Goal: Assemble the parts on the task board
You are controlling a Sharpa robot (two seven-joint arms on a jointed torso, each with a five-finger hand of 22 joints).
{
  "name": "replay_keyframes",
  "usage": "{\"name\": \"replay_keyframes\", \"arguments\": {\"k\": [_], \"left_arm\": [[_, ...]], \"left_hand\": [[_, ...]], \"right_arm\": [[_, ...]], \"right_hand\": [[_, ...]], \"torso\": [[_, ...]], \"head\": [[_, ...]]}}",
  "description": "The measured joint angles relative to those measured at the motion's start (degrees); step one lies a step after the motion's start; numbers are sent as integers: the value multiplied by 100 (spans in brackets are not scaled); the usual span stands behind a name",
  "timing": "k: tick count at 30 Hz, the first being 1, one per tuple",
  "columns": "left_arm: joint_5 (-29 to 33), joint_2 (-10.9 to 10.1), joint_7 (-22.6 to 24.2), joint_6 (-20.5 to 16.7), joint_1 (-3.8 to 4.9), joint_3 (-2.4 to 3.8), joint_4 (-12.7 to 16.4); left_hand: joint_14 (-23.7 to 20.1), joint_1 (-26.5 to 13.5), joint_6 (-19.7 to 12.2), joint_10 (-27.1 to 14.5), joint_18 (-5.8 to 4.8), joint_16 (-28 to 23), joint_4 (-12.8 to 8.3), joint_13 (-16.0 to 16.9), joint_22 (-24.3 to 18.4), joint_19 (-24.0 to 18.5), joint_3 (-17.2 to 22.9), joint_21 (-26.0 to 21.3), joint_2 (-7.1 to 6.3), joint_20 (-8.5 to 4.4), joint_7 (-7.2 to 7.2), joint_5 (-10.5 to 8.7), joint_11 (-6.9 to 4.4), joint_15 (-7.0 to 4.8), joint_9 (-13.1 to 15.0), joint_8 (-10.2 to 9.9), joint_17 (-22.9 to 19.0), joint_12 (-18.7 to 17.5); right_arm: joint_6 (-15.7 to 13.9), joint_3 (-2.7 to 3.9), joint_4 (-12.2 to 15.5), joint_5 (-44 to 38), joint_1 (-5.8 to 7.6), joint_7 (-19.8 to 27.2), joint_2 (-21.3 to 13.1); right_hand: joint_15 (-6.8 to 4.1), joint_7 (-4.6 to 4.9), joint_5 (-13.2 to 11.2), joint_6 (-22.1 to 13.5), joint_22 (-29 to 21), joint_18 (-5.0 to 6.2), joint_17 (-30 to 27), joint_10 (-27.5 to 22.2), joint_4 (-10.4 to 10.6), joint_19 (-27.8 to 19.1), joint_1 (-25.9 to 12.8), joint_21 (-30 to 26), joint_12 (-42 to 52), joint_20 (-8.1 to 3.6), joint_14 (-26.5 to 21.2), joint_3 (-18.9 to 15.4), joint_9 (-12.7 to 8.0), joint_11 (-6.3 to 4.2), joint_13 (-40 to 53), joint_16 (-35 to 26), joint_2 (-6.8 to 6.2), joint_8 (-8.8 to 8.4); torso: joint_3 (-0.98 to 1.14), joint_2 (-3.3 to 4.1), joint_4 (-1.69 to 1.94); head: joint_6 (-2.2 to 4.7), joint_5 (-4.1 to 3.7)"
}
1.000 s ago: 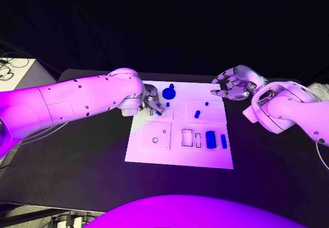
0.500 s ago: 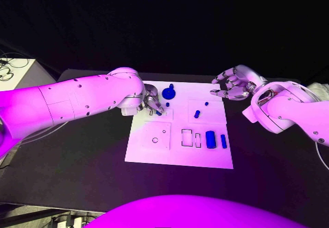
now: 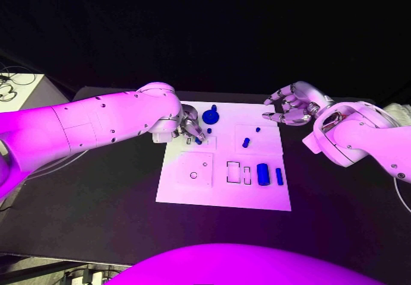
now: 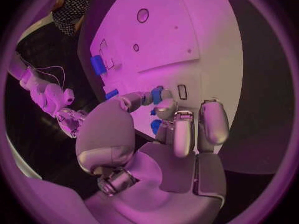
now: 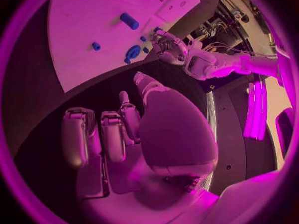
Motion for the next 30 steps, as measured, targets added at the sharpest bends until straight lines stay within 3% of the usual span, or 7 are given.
{"name": "replay_keyframes", "arguments": {"k": [15,19,22,30], "left_arm": [[-8,42,-18,44,4,-2,-33],[-9,44,-21,52,3,-3,-34],[-9,48,-28,66,-9,-13,-36],[-12,61,-41,85,-7,-12,-55]], "left_hand": [[21,-209,74,92,0,0,-258,-10,-1,22,-56,0,53,-22,-34,-145,-36,-21,0,-3,0,-23],[22,-294,113,112,0,0,-322,-21,-1,22,-120,-21,29,-22,-72,-154,-56,-22,-1,-2,0,-24],[1,-366,288,144,0,0,-378,-21,-1,22,-175,-21,44,-21,-206,-194,-86,-43,-13,-2,0,-27],[1,-388,339,152,0,0,-408,-21,-2,42,-205,-44,1,-42,-238,-199,-93,-43,-28,-33,0,-27]], "right_arm": [[14,0,5,0,0,-2,-5],[16,0,7,0,0,-2,-6],[16,0,8,0,0,-2,-8],[17,0,11,0,0,-2,-10]], "right_hand": [[0,0,0,0,-1,0,0,0,16,0,0,-22,0,0,0,16,0,0,0,0,0,0],[0,0,0,0,-2,0,0,0,17,0,0,-22,0,0,0,16,0,0,0,0,0,0],[0,0,0,0,-2,0,0,0,17,0,0,-22,0,0,0,16,0,0,0,-22,0,0],[0,0,0,0,-2,0,0,0,17,0,0,-44,0,0,0,16,0,0,0,-22,0,0]], "torso": [[-4,-3,9],[-7,-4,9],[-8,-4,10],[-8,-4,10]], "head": [[0,-26],[0,-29],[0,-29],[0,-29]]}}
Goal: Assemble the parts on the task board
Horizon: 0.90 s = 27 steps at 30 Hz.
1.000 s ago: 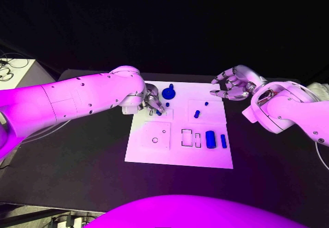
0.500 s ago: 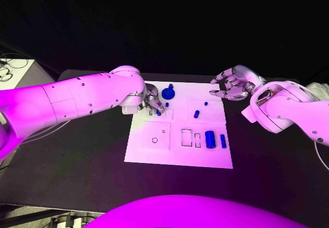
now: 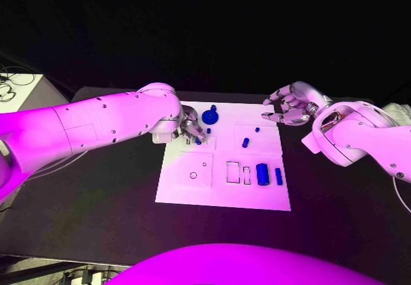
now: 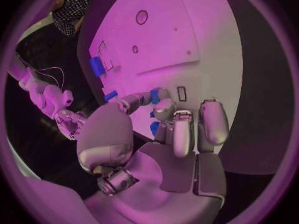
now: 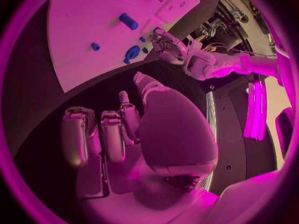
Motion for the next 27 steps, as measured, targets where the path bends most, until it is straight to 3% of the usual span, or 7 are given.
{"name": "replay_keyframes", "arguments": {"k": [3,14,27], "left_arm": [[-1,4,-2,3,0,-1,-10],[-22,13,-5,3,-8,-7,-60],[-63,33,15,10,-15,-6,-131]], "left_hand": [[0,-3,30,0,0,0,-14,0,0,0,-19,0,-3,0,-29,-25,0,0,-2,-24,0,0],[-1,-3,186,-2,0,0,256,18,-1,0,-383,0,-3,0,-166,-63,-1,1,-9,-33,0,0],[-1,-3,182,-2,0,0,499,47,-1,0,-833,-23,-3,0,-143,-114,-1,1,-8,-56,0,0]], "right_arm": [[0,0,1,0,0,0,-1],[1,0,5,0,0,1,-9],[4,0,2,0,0,2,-10]], "right_hand": [[0,0,0,0,0,0,0,0,0,0,0,0,-29,0,0,0,0,0,0,0,0,0],[0,0,0,0,-1,0,0,-21,0,0,0,0,-30,0,0,0,-5,21,0,0,0,0],[0,0,0,0,4,0,0,-21,0,0,0,0,-30,0,0,0,-5,20,0,0,0,0]], "torso": [[0,0,-1],[2,1,-4],[-1,4,-7]], "head": [[0,0],[0,-5],[-1,-12]]}}
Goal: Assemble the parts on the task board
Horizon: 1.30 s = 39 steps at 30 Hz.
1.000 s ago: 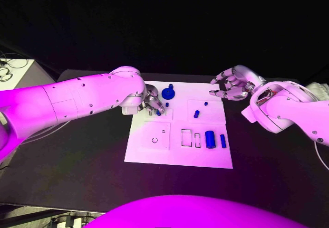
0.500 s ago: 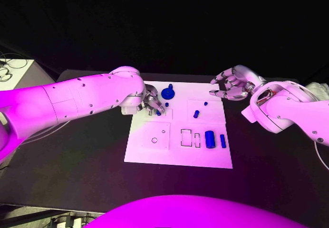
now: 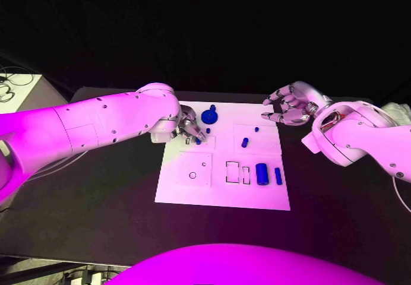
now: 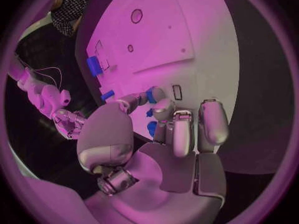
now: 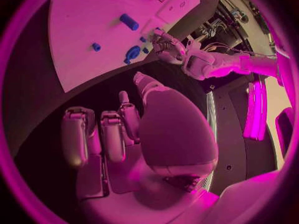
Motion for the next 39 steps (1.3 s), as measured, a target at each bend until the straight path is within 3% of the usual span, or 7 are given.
{"name": "replay_keyframes", "arguments": {"k": [7,13,19,26,30,35,39], "left_arm": [[-40,6,13,4,-2,1,-16],[-79,7,27,4,-7,1,-19],[-101,-1,42,5,-11,-1,-17],[-133,-44,61,2,-12,3,25],[-158,-72,67,-5,-13,6,55],[-194,-129,67,-16,-22,27,113],[-241,-194,50,-22,-40,87,164]], "left_hand": [[0,3,41,0,0,0,184,8,1,20,-294,0,3,-20,0,-153,0,0,-6,-24,0,0],[0,138,53,0,0,0,419,8,5,20,-576,-22,-43,-20,-11,-643,0,0,-13,-52,0,0],[0,185,61,-1,0,0,478,7,5,20,-635,-22,-41,-20,-19,-734,0,0,-13,-56,0,0],[0,323,83,-1,0,0,730,7,12,20,-919,-22,-91,-20,0,-1252,1,1,-13,-57,0,0],[0,367,83,-1,0,0,864,7,14,20,-1099,-22,-86,-20,0,-1656,1,1,-7,-58,0,0],[0,321,82,-1,0,0,881,5,21,20,-1278,-22,-41,-20,0,-1971,1,1,-7,-76,0,0],[0,293,79,-1,0,0,887,5,21,20,-1345,-22,-13,-20,3,-2111,1,1,-5,-111,0,0]], "right_arm": [[2,0,-1,0,0,0,0],[4,0,-2,1,0,0,-2],[5,0,-3,2,0,0,-4],[8,0,-5,5,-1,0,-7],[9,0,-6,7,-3,0,-8],[10,-1,-9,10,-7,2,-13],[12,-1,-12,14,-12,3,-17]], "right_hand": [[0,0,0,0,-1,0,5,-17,0,0,0,-34,0,0,0,0,0,-17,0,-34,0,0],[0,0,0,0,-1,0,4,-17,16,0,0,-34,0,0,0,16,0,-17,0,-34,0,0],[0,0,0,0,-1,0,4,-17,16,0,0,-34,0,0,0,16,0,-17,0,-34,0,0],[0,0,0,0,-2,0,4,-17,16,0,0,-34,0,0,0,16,0,-17,0,-34,0,0],[0,0,0,0,-3,0,3,-17,16,0,0,-34,0,0,0,16,0,-17,0,-34,0,0],[0,0,0,0,-3,0,3,-17,16,0,0,-34,0,0,0,16,0,-17,0,-34,0,0],[0,0,0,0,-3,0,3,-17,16,0,0,-34,0,0,0,16,-5,-17,0,-34,0,0]], "torso": [[1,2,2],[1,-1,5],[2,-4,5],[0,-4,5],[-2,-4,4],[-2,-3,2],[-1,-3,3]], "head": [[0,-12],[0,-17],[0,-19],[0,-19],[0,-23],[0,-24],[0,-27]]}}
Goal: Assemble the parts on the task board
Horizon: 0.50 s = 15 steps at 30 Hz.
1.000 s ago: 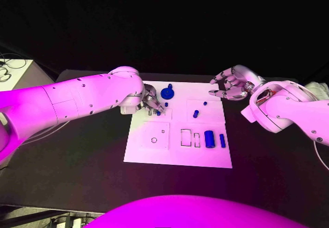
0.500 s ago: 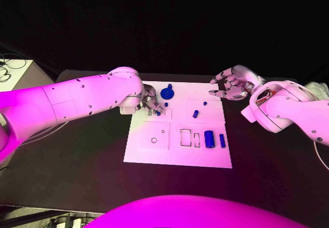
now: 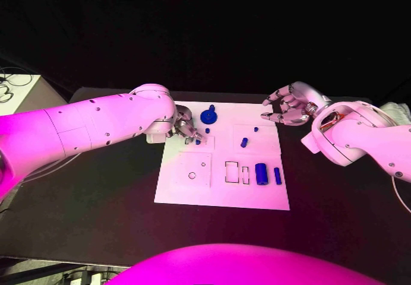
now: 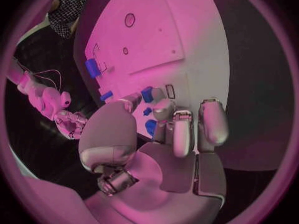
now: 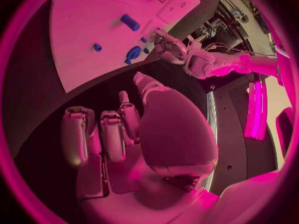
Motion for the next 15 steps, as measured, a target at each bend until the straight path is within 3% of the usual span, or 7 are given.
{"name": "replay_keyframes", "arguments": {"k": [7,15], "left_arm": [[-26,-62,-11,-60,-1,152,139],[134,-187,-13,-202,2,369,321]], "left_hand": [[0,-3,-30,-42,0,0,-18,-93,-7,0,-93,-22,3,0,30,-90,41,0,4,0,0,-46],[0,28,-171,-222,0,-40,-11,-271,-150,-33,-163,-111,33,33,83,-90,72,0,3,-34,0,-176]], "right_arm": [[8,0,-21,6,-14,5,-1],[25,0,-63,8,-26,9,5]], "right_hand": [[0,0,0,0,-1,0,-1,0,0,0,-2,0,0,0,0,0,0,0,0,0,-2,0],[0,0,0,0,-1,0,-1,0,0,0,-23,0,-24,0,0,0,0,0,0,0,-23,0]], "torso": [[1,-4,1],[2,-9,2]], "head": [[0,3],[0,7]]}}
